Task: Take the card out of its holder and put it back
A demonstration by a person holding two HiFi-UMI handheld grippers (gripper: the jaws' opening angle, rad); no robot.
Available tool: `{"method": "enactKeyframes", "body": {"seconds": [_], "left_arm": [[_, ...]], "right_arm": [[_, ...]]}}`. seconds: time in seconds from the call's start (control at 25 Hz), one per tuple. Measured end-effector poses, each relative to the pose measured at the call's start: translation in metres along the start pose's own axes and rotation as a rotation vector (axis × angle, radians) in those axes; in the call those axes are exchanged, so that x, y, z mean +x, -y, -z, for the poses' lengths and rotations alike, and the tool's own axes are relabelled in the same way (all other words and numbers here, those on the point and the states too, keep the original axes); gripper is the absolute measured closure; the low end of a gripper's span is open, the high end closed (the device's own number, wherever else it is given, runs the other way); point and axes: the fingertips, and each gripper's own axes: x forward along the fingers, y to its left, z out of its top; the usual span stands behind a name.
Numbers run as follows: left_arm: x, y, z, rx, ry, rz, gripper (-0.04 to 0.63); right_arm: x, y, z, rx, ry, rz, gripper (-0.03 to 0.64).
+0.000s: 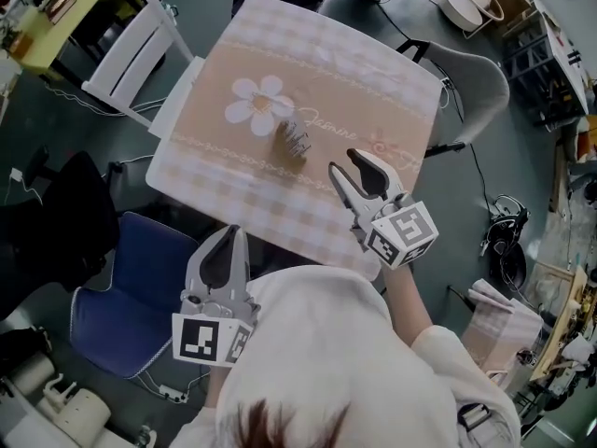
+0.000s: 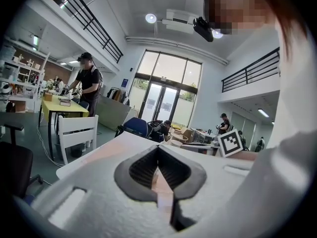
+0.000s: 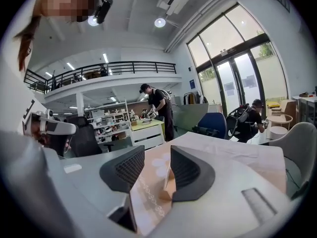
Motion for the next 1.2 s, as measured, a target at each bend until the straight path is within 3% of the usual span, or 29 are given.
{"method": "enactKeyframes", "body": {"seconds": [0.2, 0.36, 0.56, 0.8, 1.2], "left_arm": [[-0.009, -0.005, -0.003, -0.045, 0.020, -0.051, 0.595], [-0.020, -0.016, 0.003, -0.021, 0.007, -0.083, 0.595], [-0.021, -0.023, 0.005, -0.050, 0.007, -0.118, 0.595], [-0.017, -0.024, 0.008, -0.054, -0.001, -0.116, 0.595], [-0.010, -0.025, 0.006, -0.058, -0.016, -0.111, 0.595]], "right_arm": [[0.049, 0.000, 0.026, 0.020, -0.088, -0.047, 0.457], [0.078, 0.014, 0.056, 0.035, -0.165, 0.006, 0.457], [0.099, 0.032, 0.089, 0.041, -0.257, 0.081, 0.460], [0.108, 0.031, 0.094, 0.034, -0.259, 0.104, 0.572], [0.110, 0.034, 0.092, 0.043, -0.256, 0.126, 0.589]]}}
